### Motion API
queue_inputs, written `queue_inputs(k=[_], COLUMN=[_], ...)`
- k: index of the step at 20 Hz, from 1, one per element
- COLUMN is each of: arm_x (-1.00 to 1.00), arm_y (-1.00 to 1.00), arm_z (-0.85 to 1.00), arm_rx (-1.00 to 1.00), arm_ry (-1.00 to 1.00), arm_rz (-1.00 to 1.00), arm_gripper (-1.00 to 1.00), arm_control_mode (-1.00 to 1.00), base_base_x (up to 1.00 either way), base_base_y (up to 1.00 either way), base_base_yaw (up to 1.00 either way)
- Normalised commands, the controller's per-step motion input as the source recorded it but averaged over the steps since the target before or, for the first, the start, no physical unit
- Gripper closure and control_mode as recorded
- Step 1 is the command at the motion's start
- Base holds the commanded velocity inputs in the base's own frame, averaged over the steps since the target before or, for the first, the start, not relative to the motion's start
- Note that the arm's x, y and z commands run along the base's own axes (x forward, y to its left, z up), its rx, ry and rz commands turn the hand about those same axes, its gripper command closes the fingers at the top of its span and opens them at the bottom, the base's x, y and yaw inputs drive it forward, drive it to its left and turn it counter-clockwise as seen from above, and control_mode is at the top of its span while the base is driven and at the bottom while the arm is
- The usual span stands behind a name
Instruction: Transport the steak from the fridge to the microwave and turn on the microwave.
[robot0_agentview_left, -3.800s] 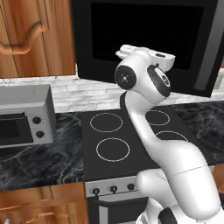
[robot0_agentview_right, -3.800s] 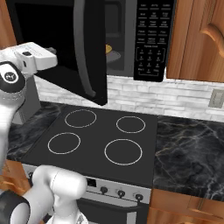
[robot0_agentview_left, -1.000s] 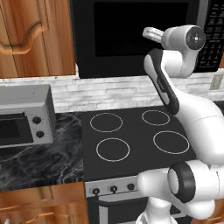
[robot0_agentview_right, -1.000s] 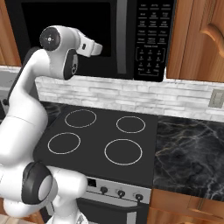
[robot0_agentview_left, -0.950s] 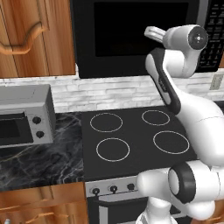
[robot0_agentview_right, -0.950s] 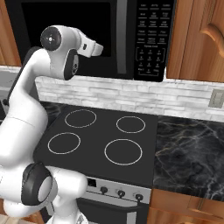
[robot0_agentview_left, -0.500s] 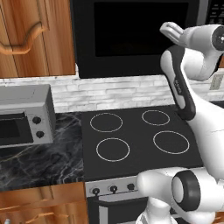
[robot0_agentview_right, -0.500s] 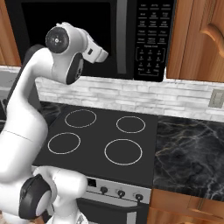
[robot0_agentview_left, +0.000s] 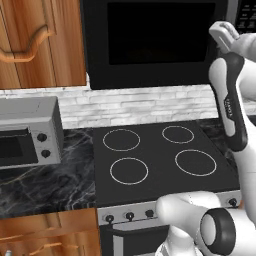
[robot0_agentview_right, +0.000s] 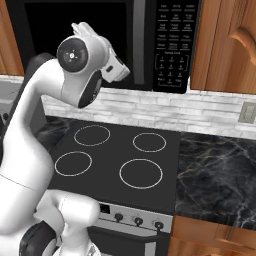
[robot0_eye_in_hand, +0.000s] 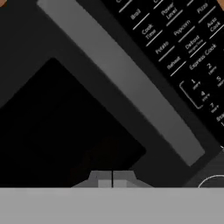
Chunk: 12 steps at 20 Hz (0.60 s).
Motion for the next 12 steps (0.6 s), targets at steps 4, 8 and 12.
queue_inputs(k=[4,8,12], arm_x=[-0.46,-0.37,-0.22], arm_y=[-0.29,-0.26,-0.32], arm_z=[0.01,0.0,0.03], arm_rx=[0.19,0.17,0.2], arm_ry=[0.0,0.0,0.0], arm_rz=[-0.03,-0.01,0.0], arm_gripper=[1.0,1.0,1.0], arm_control_mode=[-1.0,-1.0,-1.0], base_base_x=[0.0,0.0,0.0], base_base_y=[0.0,0.0,0.0], base_base_yaw=[0.0,0.0,0.0])
